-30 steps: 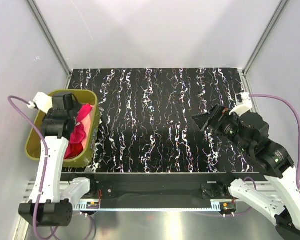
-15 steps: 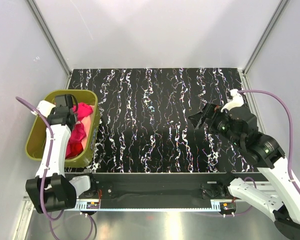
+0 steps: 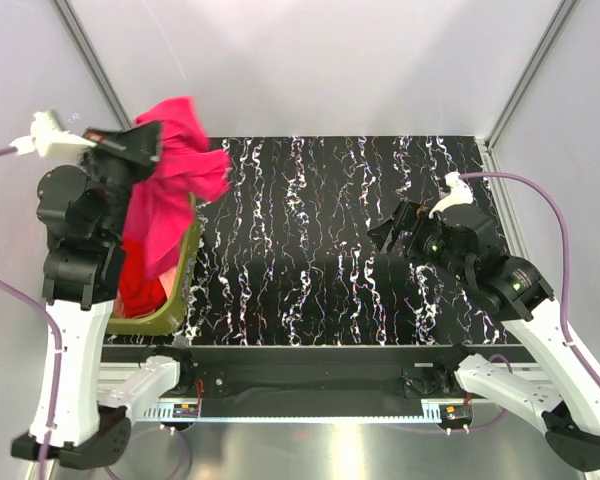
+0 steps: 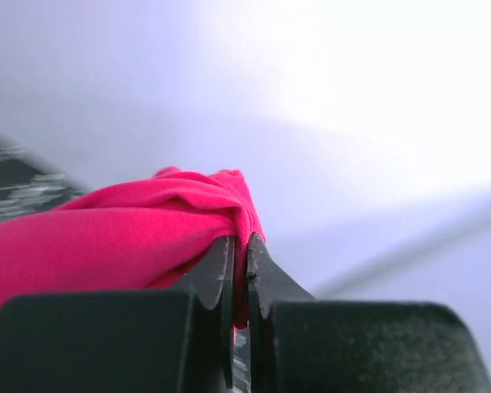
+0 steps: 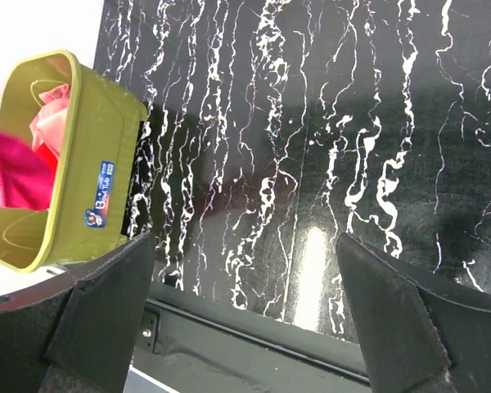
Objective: Fold and stack the t-shirts
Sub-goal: Move the tshirt to the center of the board
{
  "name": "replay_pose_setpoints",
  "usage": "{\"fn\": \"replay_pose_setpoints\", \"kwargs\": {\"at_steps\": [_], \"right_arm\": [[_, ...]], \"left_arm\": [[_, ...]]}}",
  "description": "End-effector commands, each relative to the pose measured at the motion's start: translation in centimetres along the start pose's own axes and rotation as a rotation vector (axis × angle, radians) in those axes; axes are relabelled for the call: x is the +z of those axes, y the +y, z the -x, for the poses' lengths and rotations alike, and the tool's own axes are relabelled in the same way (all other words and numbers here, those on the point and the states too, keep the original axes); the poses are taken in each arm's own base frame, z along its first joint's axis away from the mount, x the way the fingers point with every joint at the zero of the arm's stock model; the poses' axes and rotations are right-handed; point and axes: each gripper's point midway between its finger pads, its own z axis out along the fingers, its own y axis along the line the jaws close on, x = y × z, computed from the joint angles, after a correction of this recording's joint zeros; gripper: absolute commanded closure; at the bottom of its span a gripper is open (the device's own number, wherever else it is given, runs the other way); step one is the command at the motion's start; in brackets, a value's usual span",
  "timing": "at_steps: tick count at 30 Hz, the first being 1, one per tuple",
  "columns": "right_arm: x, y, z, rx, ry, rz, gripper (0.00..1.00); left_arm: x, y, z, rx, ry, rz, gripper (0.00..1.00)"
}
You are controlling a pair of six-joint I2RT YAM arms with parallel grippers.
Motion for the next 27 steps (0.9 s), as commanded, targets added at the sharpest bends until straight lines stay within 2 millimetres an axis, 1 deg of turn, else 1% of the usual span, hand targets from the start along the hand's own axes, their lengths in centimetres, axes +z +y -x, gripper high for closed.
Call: {"fn": "replay_pose_setpoints", "kwargs": {"at_steps": [1,2,3,4,5,6,7,8,9,10,11,12,13,14,15,16,17,18,19,20,21,22,23,24,25,26,27], "right_arm": [[-1.0,1.3,1.6,0.046,-0.058,0.047,0.0],[-1.1,1.1,1.5,0.049,-0.062,0.041,0.0],[-1.1,0.9,1.4,0.051,-0.062,0.034,0.0],[-1.0,0.5,1.4,0.062,-0.071,0.015,0.0],[-1.2,0.2,1.6,0.069,-0.082,0.006,0.0],[-1.3,-0.4,1.5,0.072,-0.086,-0.021,0.0],[-1.5,-0.5,1.5,0.085,-0.093,-0.027,0.0],[-1.6,-0.8,1.5,0.087,-0.095,-0.037,0.0],[-1.7,-1.1,1.5,0.09,-0.098,-0.053,0.0],[-1.8,-1.3,1.4,0.095,-0.097,-0.06,0.0],[-2.0,-1.5,1.3,0.095,-0.094,-0.069,0.0],[-1.9,-1.8,1.2,0.099,-0.098,-0.076,0.0],[-2.0,-1.8,1.1,0.102,-0.099,-0.077,0.0],[-2.0,-1.9,1.2,0.104,-0.105,-0.075,0.0],[-1.8,-2.2,1.0,0.101,-0.107,-0.086,0.0],[-1.6,-2.4,0.9,0.1,-0.11,-0.094,0.0],[-1.5,-2.8,0.7,0.097,-0.106,-0.112,0.0],[-1.1,-3.5,0.7,0.101,-0.115,-0.153,0.0],[-0.8,-4.1,0.6,0.101,-0.116,-0.18,0.0],[-0.5,-4.5,0.6,0.101,-0.122,-0.204,0.0],[0.2,-5.3,0.3,0.098,-0.128,-0.245,0.0],[1.3,-5.6,-0.1,0.091,-0.114,-0.269,0.0],[2.2,-5.7,-0.1,0.092,-0.12,-0.271,0.0],[3.0,-5.6,-0.3,0.098,-0.107,-0.272,0.0],[4.7,-5.8,-1.0,0.095,-0.07,-0.293,0.0],[5.9,-5.6,-1.3,0.117,-0.047,-0.269,0.05],[7.5,-6.1,-2.3,0.119,0.002,-0.285,0.09]], "left_arm": [[-1.3,-10.5,-4.1,-0.024,0.199,-0.465,1.0],[-1.8,-12.0,-5.2,-0.016,0.238,-0.53,1.0],[-1.4,-13.0,-7.4,0.0,0.298,-0.571,1.0],[-3.2,-15.2,-9.4,0.031,0.377,-0.67,1.0],[-3.5,-15.6,-11.2,0.045,0.43,-0.699,1.0],[-3.6,-15.5,-14.4,0.058,0.52,-0.708,1.0],[-3.6,-14.8,-16.3,0.088,0.562,-0.707,1.0],[-3.1,-13.8,-18.3,0.099,0.608,-0.676,1.0],[-2.7,-11.4,-21.3,0.108,0.673,-0.618,1.0],[-2.6,-10.1,-23.0,0.108,0.712,-0.592,0.96],[-2.1,-8.5,-25.2,0.12,0.752,-0.561,0.85],[-2.1,-6.0,-28.2,0.138,0.815,-0.512,0.81],[-2.2,-4.6,-29.9,0.164,0.859,-0.499,0.77],[-2.3,-1.9,-33.1,0.186,0.959,-0.431,0.58],[-2.9,-0.7,-34.5,0.197,1.027,-0.41,0.51],[-3.0,0.6,-35.4,0.231,1.064,-0.377,0.44],[-3.6,2.1,-35.8,0.253,1.101,-0.328,0.41],[-3.6,4.0,-36.0,0.291,1.083,-0.267,0.33],[-3.6,5.1,-35.6,0.312,1.059,-0.221,0.27],[-4.3,6.8,-35.0,0.338,1.041,-0.16,0.21],[-3.8,8.1,-34.3,0.366,0.991,-0.091,0.14],[-4.0,9.0,-34.1,0.383,0.983,-0.057,0.13],[-4.6,10.6,-34.1,0.411,0.999,-0.007,0.12],[-4.8,11.7,-34.2,0.441,1.004,0.026,0.12],[-5.2,12.5,-34.4,0.457,1.021,0.05,0.12],[-5.9,14.2,-35.1,0.477,1.062,0.1,0.13],[-6.2,15.2,-35.5,0.48,1.076,0.135,0.14]]}}
